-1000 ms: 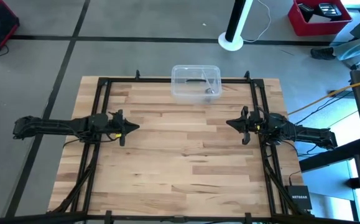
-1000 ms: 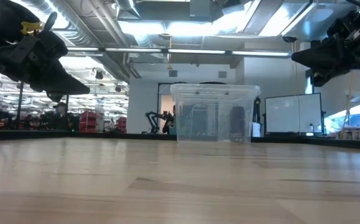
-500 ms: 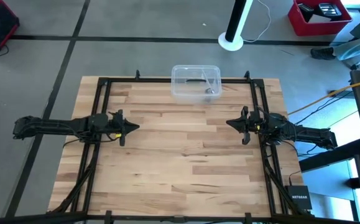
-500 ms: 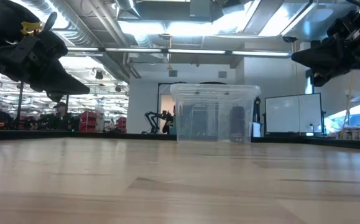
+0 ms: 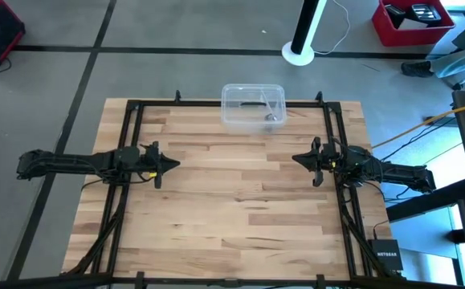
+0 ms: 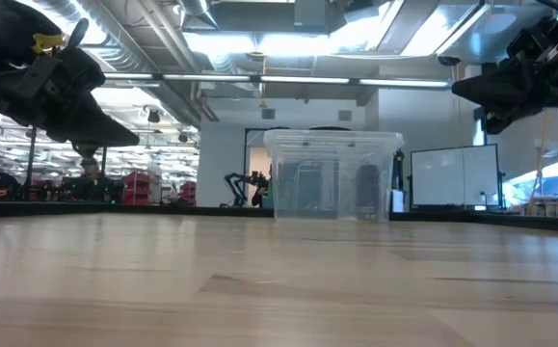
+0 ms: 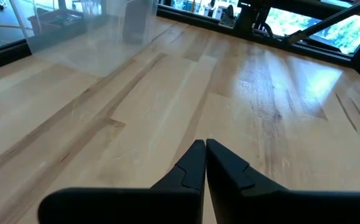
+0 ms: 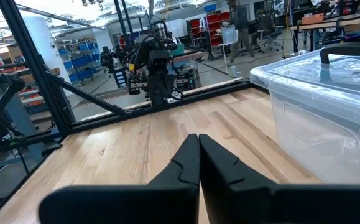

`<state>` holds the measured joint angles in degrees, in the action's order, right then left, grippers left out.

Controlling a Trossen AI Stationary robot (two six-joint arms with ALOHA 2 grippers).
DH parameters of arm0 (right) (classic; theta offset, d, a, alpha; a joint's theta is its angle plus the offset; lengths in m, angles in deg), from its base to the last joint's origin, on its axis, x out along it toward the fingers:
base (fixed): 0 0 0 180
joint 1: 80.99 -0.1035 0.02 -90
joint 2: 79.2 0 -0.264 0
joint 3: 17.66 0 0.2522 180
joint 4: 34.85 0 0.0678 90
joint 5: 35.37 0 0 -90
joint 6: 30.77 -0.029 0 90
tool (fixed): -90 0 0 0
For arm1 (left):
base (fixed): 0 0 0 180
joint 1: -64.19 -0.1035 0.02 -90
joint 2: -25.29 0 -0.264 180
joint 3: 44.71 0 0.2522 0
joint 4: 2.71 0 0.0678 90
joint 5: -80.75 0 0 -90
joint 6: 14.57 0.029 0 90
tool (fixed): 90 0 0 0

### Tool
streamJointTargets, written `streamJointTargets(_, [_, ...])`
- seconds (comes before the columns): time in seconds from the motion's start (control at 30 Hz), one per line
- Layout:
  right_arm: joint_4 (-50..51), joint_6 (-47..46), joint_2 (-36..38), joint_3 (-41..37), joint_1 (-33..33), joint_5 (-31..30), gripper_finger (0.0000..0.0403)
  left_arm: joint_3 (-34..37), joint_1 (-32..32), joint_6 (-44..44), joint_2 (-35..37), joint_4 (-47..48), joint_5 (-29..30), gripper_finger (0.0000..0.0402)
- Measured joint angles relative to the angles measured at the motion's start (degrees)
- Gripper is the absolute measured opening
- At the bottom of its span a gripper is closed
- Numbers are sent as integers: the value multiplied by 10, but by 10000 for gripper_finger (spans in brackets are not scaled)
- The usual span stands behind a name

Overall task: Roll bandage
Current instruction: Return to Home Position

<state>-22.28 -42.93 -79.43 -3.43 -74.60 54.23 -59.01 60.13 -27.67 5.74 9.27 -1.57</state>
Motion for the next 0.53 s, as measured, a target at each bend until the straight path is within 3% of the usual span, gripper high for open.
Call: streamJointTargets(0.53, [0, 0, 0, 0, 0, 0, 5, 0, 0, 0, 0, 0, 0, 7])
